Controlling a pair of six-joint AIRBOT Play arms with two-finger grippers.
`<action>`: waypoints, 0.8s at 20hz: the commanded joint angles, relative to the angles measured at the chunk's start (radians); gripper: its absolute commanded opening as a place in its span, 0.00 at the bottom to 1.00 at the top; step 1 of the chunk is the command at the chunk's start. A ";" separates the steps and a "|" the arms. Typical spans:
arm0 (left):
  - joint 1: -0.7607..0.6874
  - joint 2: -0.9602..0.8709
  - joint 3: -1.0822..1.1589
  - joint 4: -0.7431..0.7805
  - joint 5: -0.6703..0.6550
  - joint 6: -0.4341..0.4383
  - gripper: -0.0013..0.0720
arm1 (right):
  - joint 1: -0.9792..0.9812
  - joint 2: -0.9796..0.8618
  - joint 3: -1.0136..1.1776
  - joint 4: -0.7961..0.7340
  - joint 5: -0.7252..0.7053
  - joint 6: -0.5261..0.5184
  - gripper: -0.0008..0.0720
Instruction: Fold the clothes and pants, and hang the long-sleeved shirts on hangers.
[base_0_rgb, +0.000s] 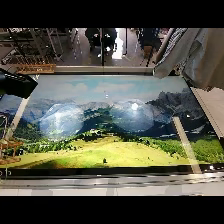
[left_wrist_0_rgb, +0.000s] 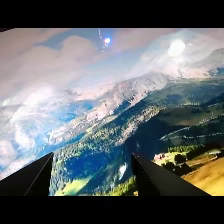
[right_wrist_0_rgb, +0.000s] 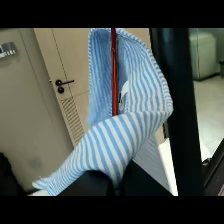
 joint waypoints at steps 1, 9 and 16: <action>0.001 -0.003 0.000 0.000 -0.002 -0.018 0.74 | -0.062 -0.031 -0.027 0.181 -0.058 -0.116 0.04; 0.001 -0.003 0.000 -0.003 -0.023 -0.017 0.74 | -0.062 0.013 -0.030 0.295 -0.108 -0.143 0.69; 0.001 -0.003 0.000 -0.003 -0.024 -0.017 0.74 | -0.062 0.175 -0.030 0.716 -0.080 -0.214 0.81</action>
